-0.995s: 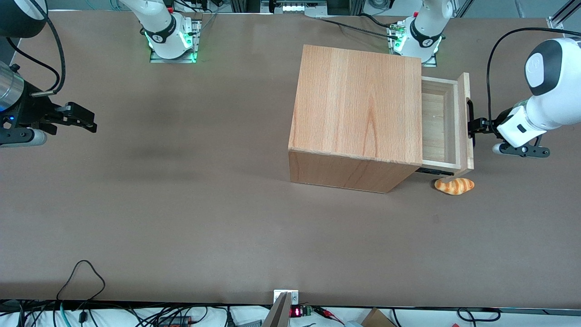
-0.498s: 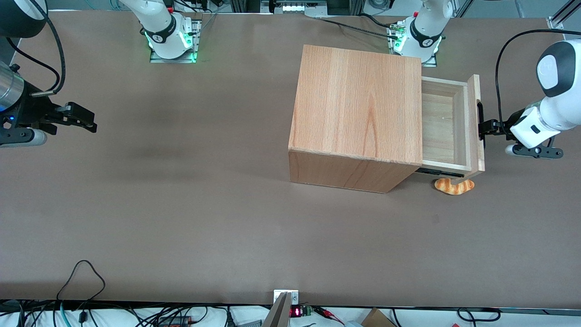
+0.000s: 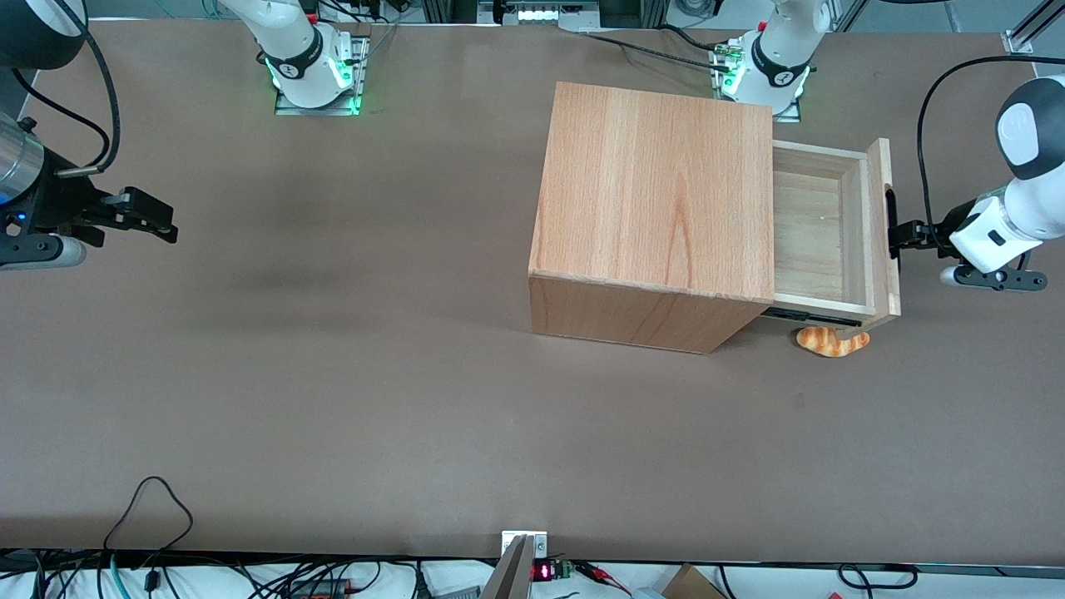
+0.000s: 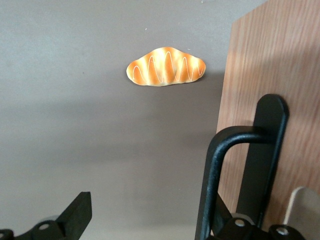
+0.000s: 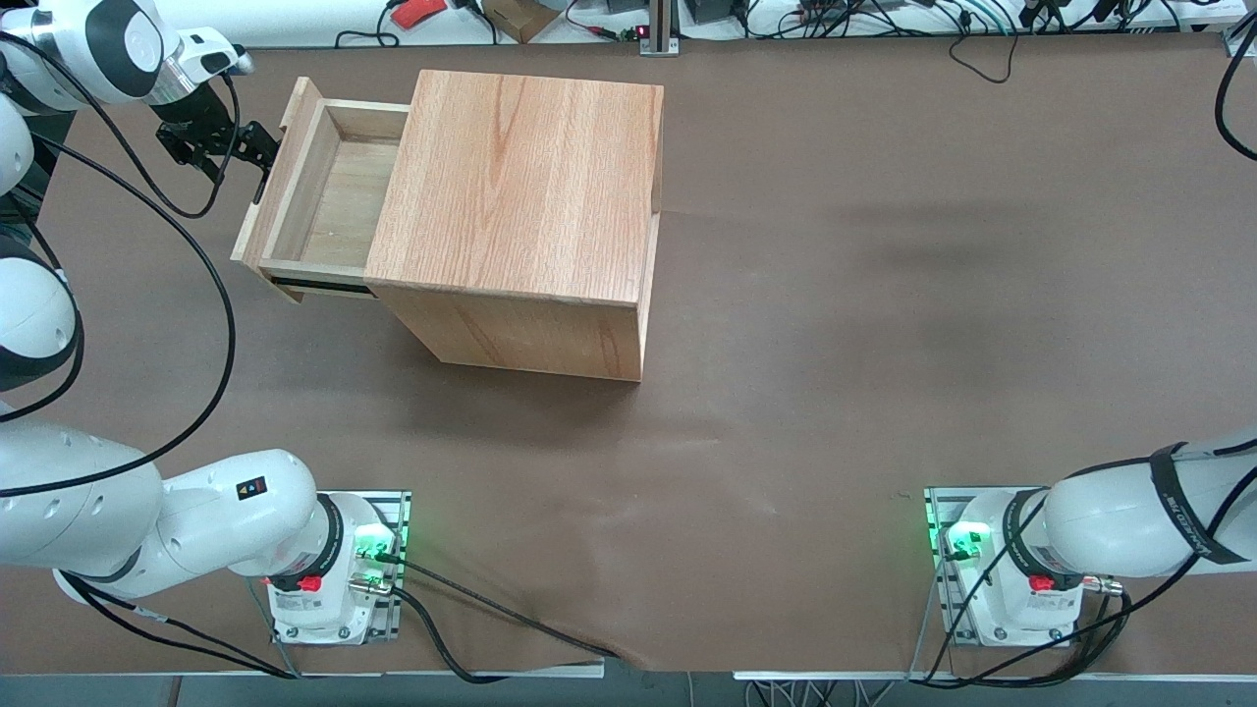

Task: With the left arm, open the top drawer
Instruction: 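Pull the drawer outward by its handle with the left gripper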

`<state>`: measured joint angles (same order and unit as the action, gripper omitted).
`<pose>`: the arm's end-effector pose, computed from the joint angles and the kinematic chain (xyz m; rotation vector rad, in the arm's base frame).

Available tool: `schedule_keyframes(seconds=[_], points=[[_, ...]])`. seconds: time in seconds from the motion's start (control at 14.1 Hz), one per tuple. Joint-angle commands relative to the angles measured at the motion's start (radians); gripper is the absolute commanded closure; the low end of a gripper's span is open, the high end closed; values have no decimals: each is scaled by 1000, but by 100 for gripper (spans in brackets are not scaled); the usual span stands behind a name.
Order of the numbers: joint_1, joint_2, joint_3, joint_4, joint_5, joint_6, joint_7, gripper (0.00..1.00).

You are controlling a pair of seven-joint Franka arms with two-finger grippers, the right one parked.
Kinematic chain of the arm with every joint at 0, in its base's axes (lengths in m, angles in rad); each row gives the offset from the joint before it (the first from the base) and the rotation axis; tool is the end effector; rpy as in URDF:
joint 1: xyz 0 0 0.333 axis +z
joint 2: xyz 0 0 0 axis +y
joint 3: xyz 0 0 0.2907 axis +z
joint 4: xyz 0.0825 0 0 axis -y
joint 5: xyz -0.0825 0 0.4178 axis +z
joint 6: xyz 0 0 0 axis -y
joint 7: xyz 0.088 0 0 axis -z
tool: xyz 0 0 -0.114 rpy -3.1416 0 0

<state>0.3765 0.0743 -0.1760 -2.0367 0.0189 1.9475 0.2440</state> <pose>0.5610 0.1159 0.3465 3.0988 -0.0813 -0.2473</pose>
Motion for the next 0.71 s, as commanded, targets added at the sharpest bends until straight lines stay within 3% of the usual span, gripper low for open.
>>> schedule_keyframes(seconds=[0.0,0.64], points=[[22,94,-2,-8,81,77,-20,0],[22,81,-13,134,78,-47,-20,0]])
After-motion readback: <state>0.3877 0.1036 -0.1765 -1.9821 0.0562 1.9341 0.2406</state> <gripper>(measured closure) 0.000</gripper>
